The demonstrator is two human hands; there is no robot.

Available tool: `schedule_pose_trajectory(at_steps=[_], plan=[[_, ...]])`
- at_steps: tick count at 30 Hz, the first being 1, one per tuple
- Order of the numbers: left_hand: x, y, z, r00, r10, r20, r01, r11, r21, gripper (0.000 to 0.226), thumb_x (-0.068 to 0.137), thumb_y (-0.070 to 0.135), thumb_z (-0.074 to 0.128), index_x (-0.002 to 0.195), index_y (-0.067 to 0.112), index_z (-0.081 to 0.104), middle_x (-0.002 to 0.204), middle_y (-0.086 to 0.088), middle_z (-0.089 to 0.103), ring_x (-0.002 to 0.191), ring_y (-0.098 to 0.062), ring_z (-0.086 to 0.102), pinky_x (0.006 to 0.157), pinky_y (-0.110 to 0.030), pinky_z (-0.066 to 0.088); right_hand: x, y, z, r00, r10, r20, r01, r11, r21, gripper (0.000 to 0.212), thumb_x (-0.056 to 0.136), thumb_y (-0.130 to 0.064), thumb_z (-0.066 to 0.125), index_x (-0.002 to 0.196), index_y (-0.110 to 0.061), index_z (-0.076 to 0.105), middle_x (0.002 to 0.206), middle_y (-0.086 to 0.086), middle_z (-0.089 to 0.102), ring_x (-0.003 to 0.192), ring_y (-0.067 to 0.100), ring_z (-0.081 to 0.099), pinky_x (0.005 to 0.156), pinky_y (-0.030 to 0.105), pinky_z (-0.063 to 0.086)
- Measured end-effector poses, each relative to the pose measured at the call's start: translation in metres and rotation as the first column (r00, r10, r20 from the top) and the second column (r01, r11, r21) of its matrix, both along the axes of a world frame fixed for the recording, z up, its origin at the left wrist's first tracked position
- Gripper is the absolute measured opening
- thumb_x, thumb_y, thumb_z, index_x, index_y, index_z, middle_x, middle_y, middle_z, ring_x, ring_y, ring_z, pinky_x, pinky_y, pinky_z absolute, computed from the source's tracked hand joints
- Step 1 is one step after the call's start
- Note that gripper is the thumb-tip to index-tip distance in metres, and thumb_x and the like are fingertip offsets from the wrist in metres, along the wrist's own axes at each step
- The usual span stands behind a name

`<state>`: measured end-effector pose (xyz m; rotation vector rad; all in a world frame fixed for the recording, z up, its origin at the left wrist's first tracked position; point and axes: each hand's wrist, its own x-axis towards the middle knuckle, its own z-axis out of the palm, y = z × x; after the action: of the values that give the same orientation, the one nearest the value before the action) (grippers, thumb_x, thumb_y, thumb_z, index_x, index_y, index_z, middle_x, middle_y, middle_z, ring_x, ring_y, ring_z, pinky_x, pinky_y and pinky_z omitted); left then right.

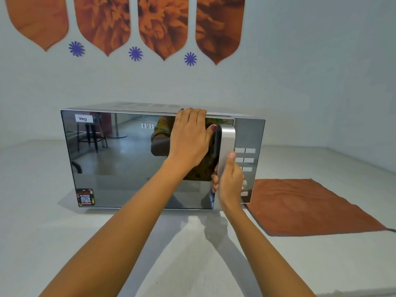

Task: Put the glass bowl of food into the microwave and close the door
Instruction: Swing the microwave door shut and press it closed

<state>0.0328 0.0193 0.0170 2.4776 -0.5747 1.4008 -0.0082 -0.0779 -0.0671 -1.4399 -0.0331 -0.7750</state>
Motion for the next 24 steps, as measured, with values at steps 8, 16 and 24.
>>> schedule_pose_trajectory(at_steps=[8,16,24], plan=[[0.012,-0.002,0.019,0.995,0.093,-0.043,-0.089,0.993,0.079,0.073,0.093,0.052,0.012,0.118,0.004,0.062,0.113,-0.014,0.069,0.109,-0.031,0.062,0.111,-0.044,0.033,0.014,-0.002,-0.004,0.999,-0.042,0.024,0.041,0.999,0.019,0.049,0.080,-0.063,0.032,0.061,-0.019,0.042,0.063,0.015,0.044,0.055,0.030,0.048,0.047,0.017,0.041],[0.027,0.002,0.035,0.986,0.152,-0.069,-0.133,0.965,0.224,0.079,0.090,0.066,0.016,0.111,0.007,0.064,0.105,-0.010,0.067,0.092,-0.028,0.063,0.077,-0.038,0.048,0.017,-0.003,-0.005,0.999,-0.026,0.032,0.025,0.999,0.035,0.045,0.080,-0.060,0.034,0.061,-0.020,0.044,0.056,0.006,0.044,0.049,0.018,0.048,0.045,0.017,0.040],[0.035,0.001,0.030,0.995,0.102,-0.002,-0.101,0.989,0.104,0.103,0.078,0.073,-0.012,0.096,0.008,0.067,0.089,-0.008,0.068,0.079,-0.025,0.062,0.067,-0.037,0.048,0.023,-0.003,-0.005,0.998,-0.049,0.029,0.048,0.998,0.033,0.045,0.079,-0.060,0.033,0.061,-0.020,0.045,0.057,0.007,0.044,0.050,0.017,0.049,0.040,0.013,0.041]])
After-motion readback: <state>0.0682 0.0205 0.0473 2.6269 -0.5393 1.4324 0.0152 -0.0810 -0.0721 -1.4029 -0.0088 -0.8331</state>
